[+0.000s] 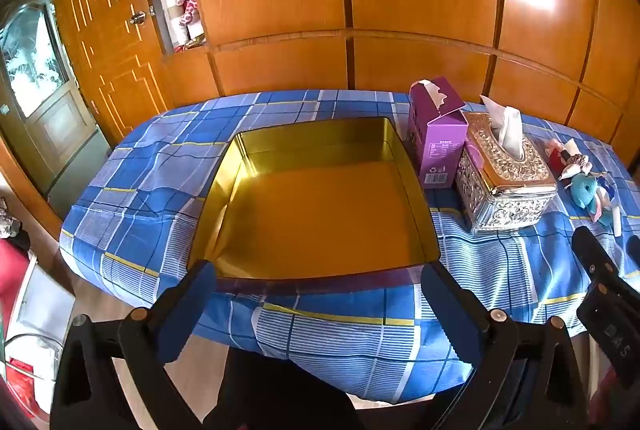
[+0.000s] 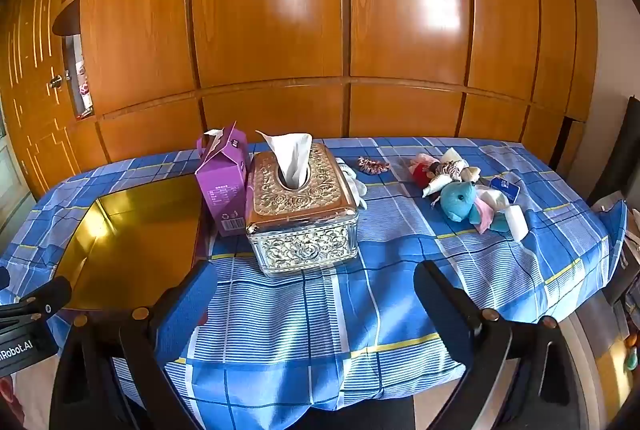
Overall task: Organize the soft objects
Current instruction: 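Move both tools from the gold tray toward the pile of soft items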
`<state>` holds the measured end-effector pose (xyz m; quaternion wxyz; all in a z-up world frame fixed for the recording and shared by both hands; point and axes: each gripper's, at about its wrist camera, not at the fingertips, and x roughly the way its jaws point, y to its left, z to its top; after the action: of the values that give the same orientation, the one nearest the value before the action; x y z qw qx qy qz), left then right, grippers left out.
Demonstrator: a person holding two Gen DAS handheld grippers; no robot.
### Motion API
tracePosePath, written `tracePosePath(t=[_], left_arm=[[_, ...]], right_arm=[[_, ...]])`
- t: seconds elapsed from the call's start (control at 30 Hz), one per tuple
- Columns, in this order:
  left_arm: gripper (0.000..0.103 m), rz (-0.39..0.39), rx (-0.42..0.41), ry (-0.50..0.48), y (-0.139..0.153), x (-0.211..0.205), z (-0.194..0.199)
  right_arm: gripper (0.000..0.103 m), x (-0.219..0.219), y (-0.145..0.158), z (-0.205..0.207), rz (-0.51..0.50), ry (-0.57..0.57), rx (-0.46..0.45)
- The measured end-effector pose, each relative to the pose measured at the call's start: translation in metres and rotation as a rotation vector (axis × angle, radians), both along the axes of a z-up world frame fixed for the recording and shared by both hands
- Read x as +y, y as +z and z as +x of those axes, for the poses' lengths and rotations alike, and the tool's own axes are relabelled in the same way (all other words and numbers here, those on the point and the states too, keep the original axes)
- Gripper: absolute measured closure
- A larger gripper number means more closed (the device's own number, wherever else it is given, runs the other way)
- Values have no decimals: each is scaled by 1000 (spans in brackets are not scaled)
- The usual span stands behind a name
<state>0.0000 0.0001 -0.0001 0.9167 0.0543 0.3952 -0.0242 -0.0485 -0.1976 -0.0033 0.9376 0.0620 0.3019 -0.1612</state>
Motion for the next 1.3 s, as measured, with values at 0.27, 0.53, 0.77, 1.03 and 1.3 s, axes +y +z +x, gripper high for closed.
tracePosePath(t=[0.27, 0.53, 0.77, 1.03, 1.3], left_arm=[[0, 5, 10, 1, -2, -4, 5], [0, -2, 46, 2, -15, 0, 17], [0, -174, 101, -175, -27, -6, 32], [0, -251, 239, -423, -29, -61, 38], [0, -208, 492, -594, -53, -113, 43]], right_arm=[[2, -3, 0, 0, 2, -8, -1], [2, -17, -3, 3, 41, -27, -11], [2, -58, -5, 10, 101, -66, -19], [0, -183, -51, 18, 302, -247, 112], [11, -319, -87, -8, 450, -489, 80]])
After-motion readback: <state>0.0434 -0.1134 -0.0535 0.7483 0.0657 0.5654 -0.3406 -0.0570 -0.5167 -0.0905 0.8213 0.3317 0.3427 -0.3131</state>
